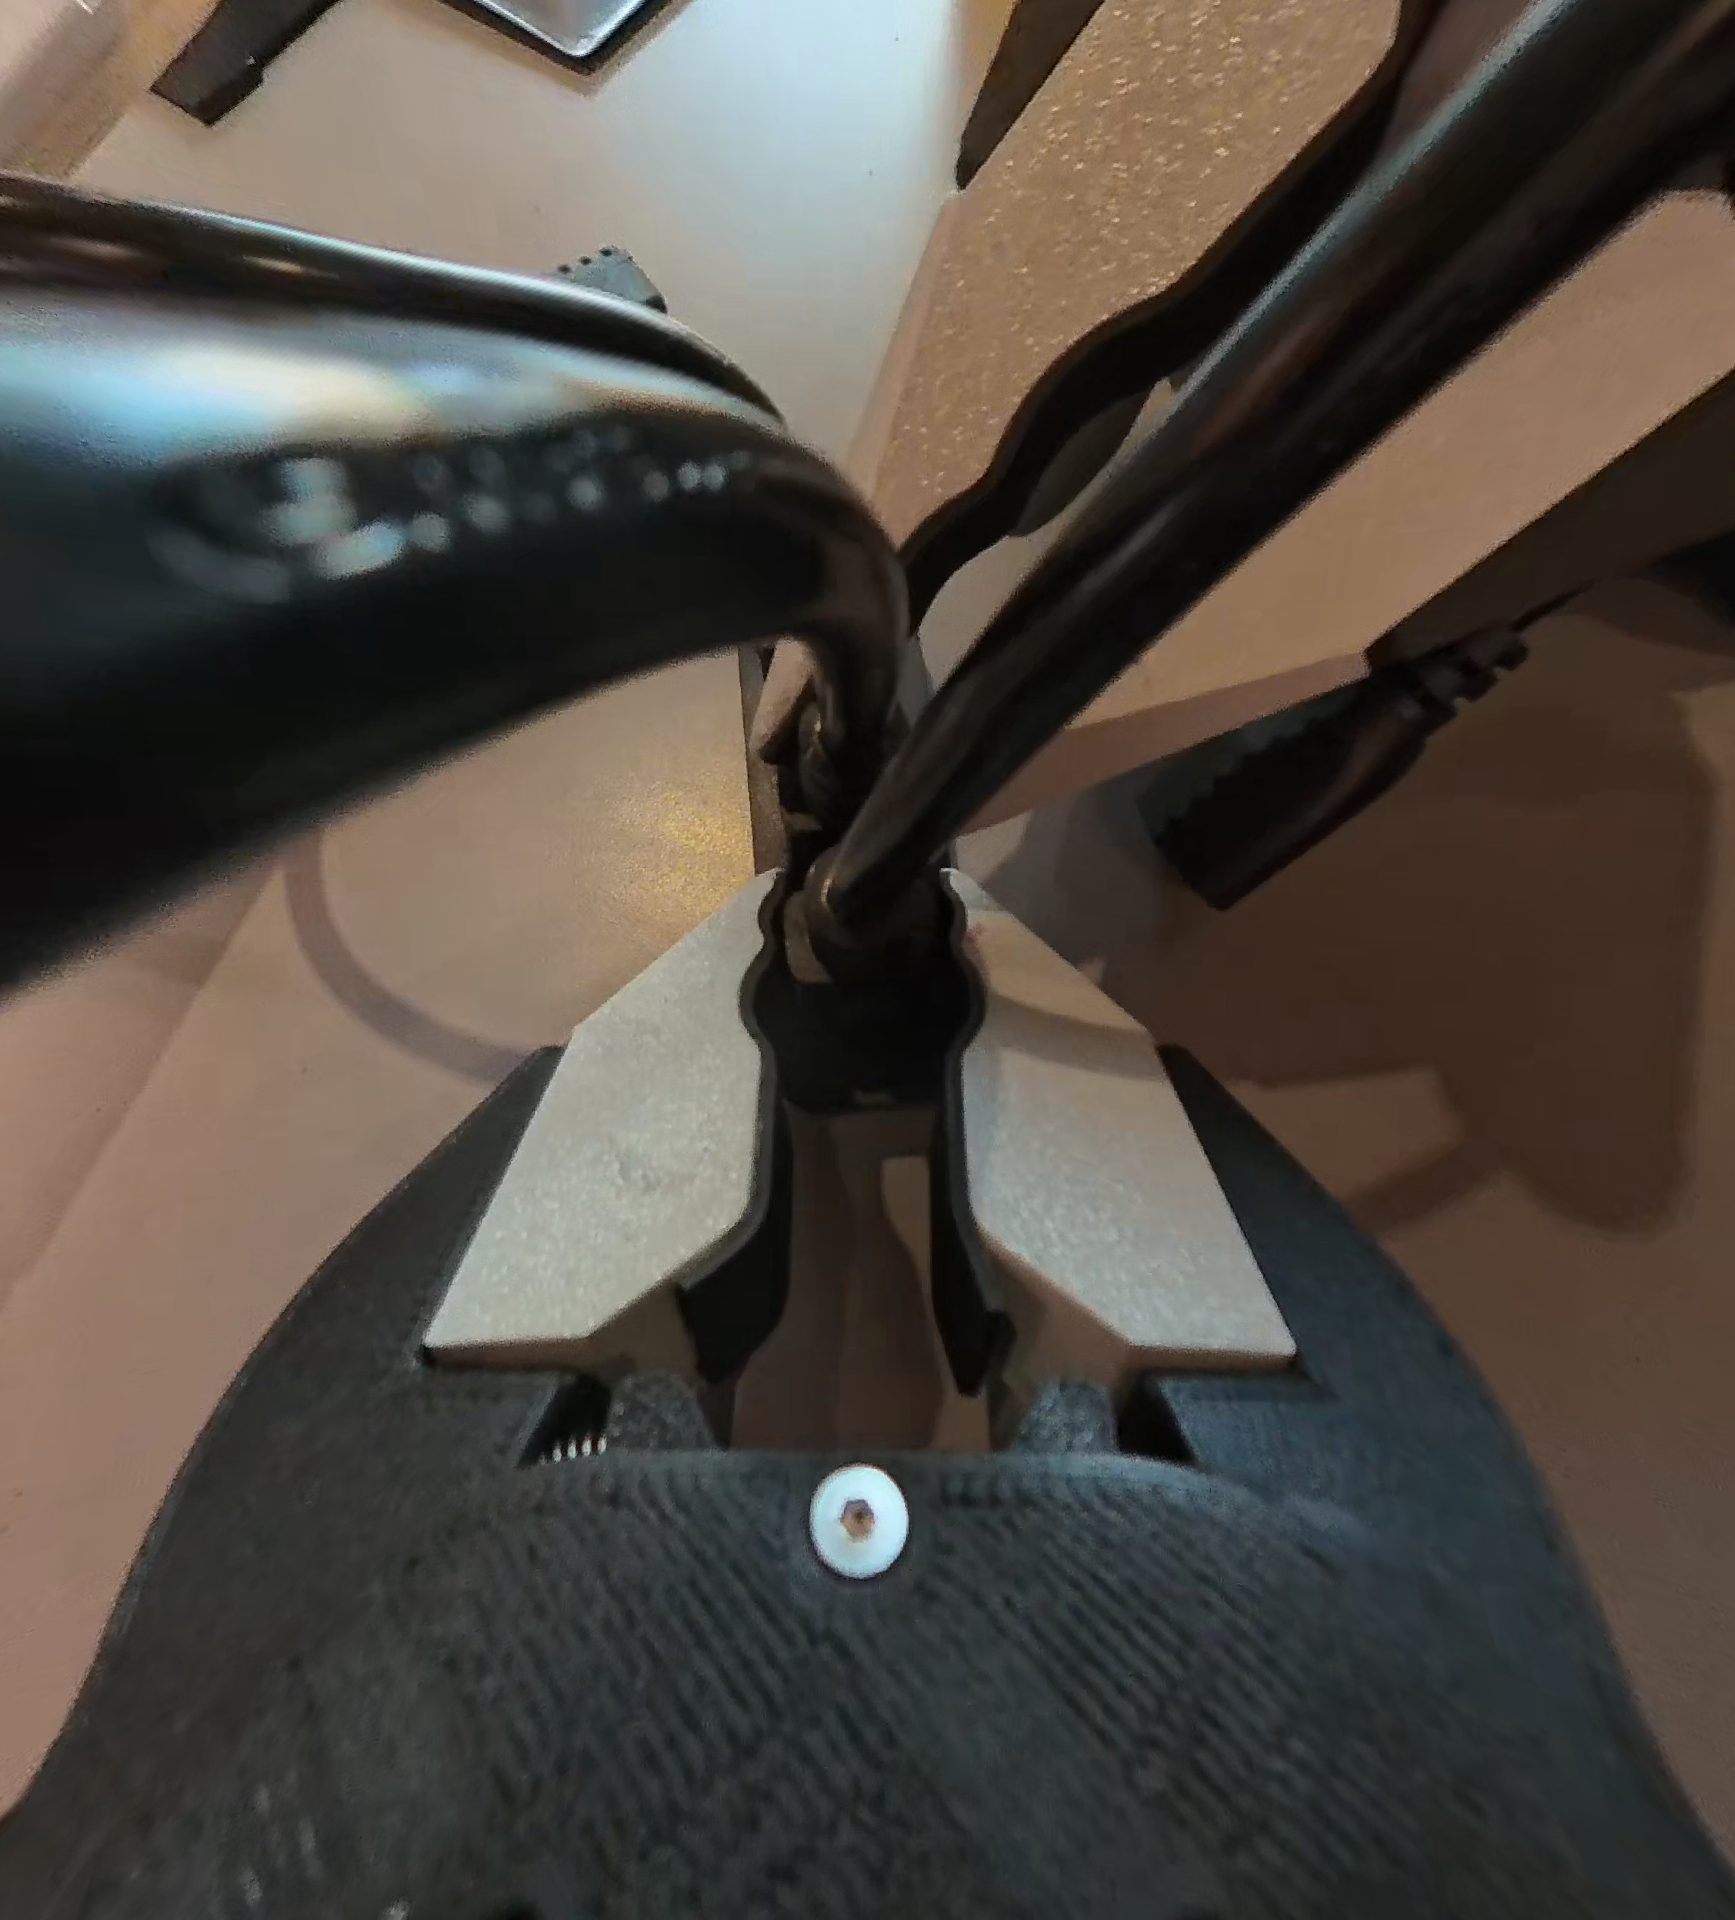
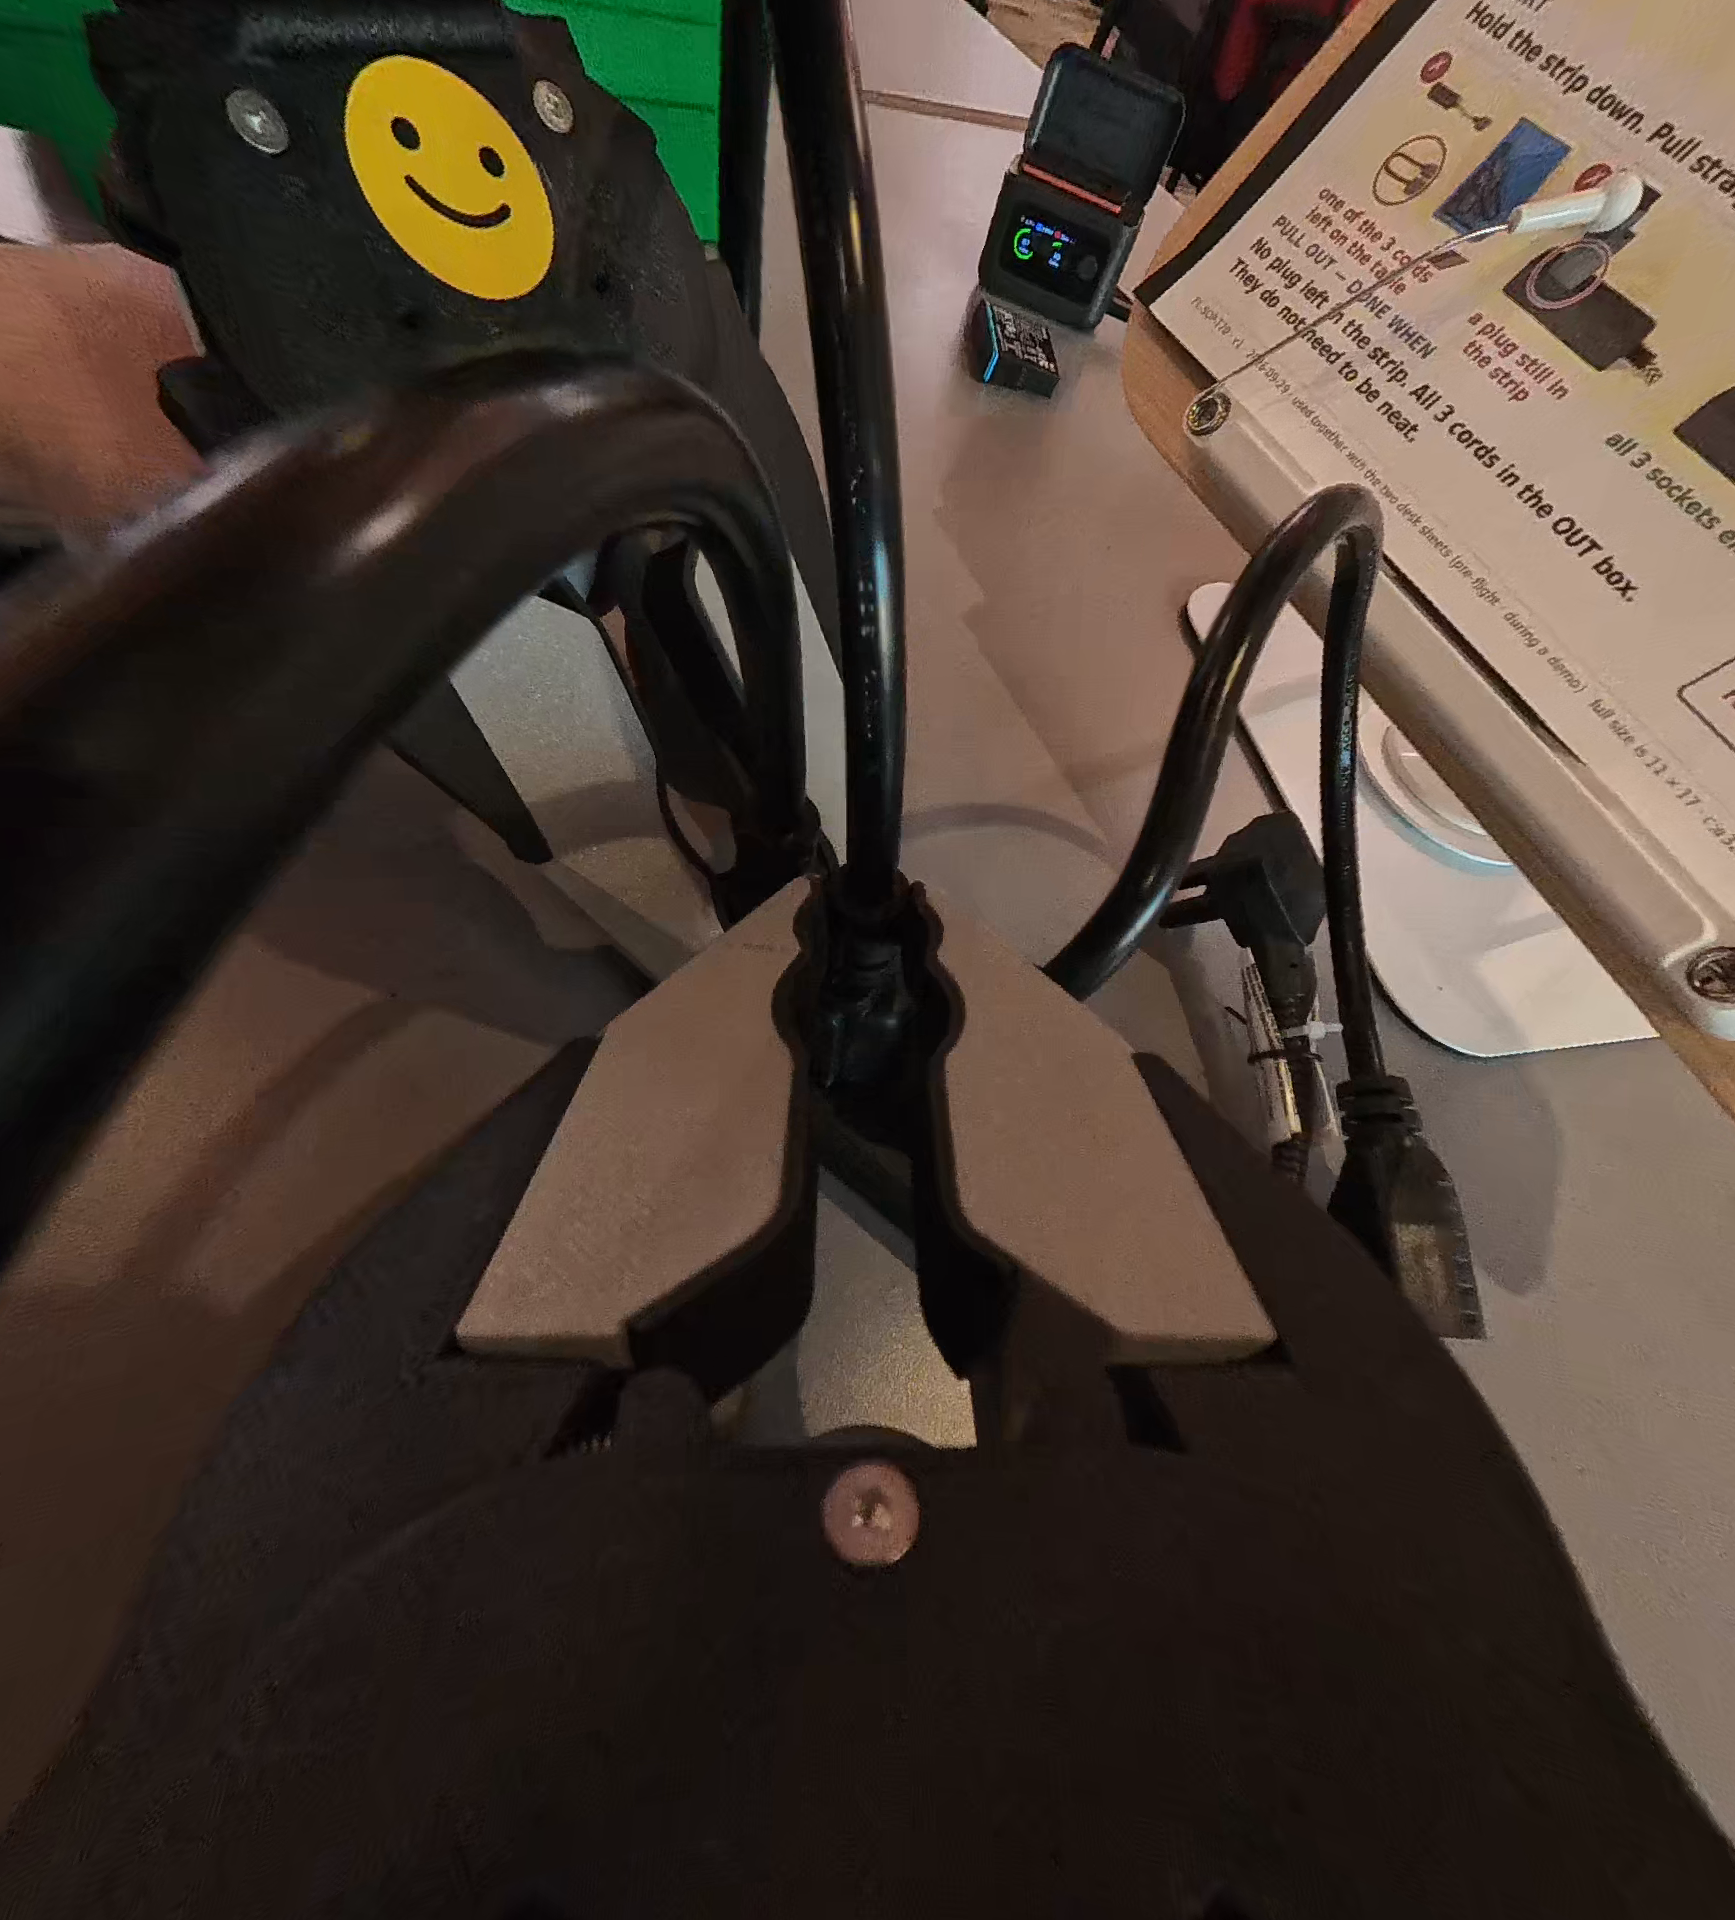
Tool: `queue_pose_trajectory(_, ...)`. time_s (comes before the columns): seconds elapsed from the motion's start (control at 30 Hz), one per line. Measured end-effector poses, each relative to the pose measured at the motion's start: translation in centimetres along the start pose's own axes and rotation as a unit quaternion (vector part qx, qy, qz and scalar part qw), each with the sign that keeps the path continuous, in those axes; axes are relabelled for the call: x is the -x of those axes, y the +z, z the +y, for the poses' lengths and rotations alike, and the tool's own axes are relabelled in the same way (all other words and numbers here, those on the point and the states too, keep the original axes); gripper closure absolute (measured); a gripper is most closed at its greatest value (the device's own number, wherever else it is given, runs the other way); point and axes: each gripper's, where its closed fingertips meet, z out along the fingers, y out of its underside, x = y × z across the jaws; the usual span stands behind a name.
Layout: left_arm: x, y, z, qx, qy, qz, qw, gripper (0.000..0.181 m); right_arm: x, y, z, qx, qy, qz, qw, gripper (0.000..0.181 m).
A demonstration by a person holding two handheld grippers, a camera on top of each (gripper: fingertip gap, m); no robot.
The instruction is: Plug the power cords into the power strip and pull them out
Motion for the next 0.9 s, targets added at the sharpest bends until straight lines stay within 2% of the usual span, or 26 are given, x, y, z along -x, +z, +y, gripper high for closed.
queue_pose_trajectory(0.3, 0.0, 0.0, -0.2, -0.006, -0.005, 0.002, 1.0, 0.157, 0.0, 0.0, -0.1, 0.017, -0.031, 0.026, 0.999, 0.171)
queue_pose_trajectory(0.37, 0.1, 0.1, -0.2, -0.004, -0.005, -0.001, 1.0, 0.157, -0.1, 0.0, 0.0, 0.008, -0.01, 0.013, 1.0, 0.171)
queue_pose_trajectory(0.5, 0.3, 0.1, -0.2, -0.015, -0.039, 0.013, 0.999, 0.156, -0.7, 0.2, -0.1, -0.03, 0.091, -0.039, 0.995, 0.17)
queue_pose_trajectory(0.67, 0.5, -0.4, -0.3, -0.031, -0.041, 0.025, 0.998, 0.155, -1.0, -0.1, -0.1, -0.043, 0.081, -0.037, 0.995, 0.17)
queue_pose_trajectory(0.9, 0.3, -0.1, 0.0, -0.012, -0.028, 0.007, 1.0, 0.156, -0.2, 0.2, -0.2, -0.028, 0.034, -0.017, 0.999, 0.17)
